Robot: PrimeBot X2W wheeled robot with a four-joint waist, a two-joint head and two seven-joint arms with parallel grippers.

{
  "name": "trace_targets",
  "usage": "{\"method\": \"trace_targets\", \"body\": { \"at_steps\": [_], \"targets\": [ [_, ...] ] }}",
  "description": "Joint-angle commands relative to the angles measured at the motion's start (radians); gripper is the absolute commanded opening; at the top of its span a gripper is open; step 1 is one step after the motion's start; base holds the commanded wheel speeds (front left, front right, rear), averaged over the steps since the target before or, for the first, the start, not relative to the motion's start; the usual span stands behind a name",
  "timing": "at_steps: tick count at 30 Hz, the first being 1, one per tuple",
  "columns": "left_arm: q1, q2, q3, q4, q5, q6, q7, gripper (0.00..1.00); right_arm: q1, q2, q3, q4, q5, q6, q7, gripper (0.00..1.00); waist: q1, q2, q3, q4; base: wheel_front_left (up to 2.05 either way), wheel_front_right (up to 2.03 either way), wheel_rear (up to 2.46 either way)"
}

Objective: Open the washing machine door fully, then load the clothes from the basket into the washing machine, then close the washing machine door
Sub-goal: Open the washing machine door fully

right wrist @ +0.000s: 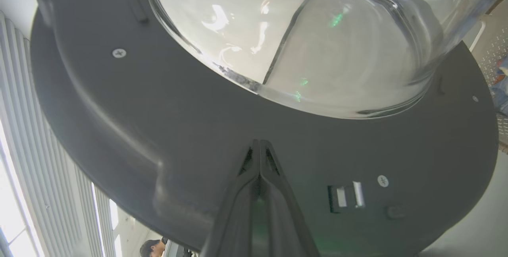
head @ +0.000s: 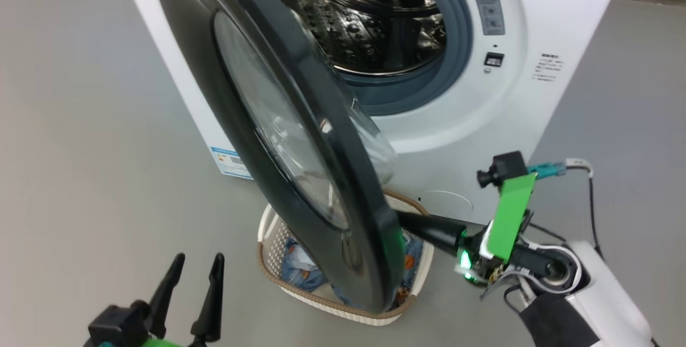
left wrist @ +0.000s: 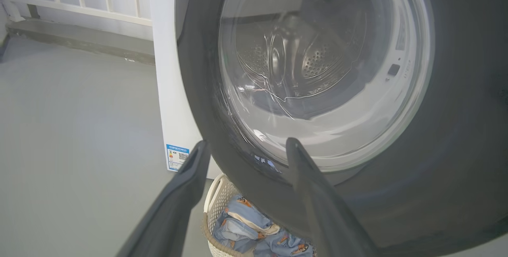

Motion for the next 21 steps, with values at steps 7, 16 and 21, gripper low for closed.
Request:
{"method": "trace_targets", "body": {
  "at_steps": [7, 16, 21],
  "targets": [
    [0.012, 0.019, 0.042, -0.034, 0.017, -0.002, -0.006, 1.00, 0.034, 0.057, 0.048, -0.069, 0.012, 0.002, 0.008, 0.00, 0.0000, 0.0000, -0.020, 0.050, 0.00, 0.00, 0.00],
    [0.019, 0.016, 0.046, -0.037, 0.018, -0.002, -0.006, 1.00, 0.050, 0.074, 0.062, -0.083, 0.007, 0.002, 0.002, 0.00, 0.0000, 0.0000, -0.025, 0.074, 0.00, 0.00, 0.00],
    [0.017, 0.014, 0.053, -0.039, 0.016, -0.002, -0.006, 1.00, 0.053, 0.078, 0.065, -0.084, 0.005, 0.002, 0.006, 0.00, 0.0000, 0.0000, -0.024, 0.068, 0.00, 0.00, 0.00]
  ]
}}
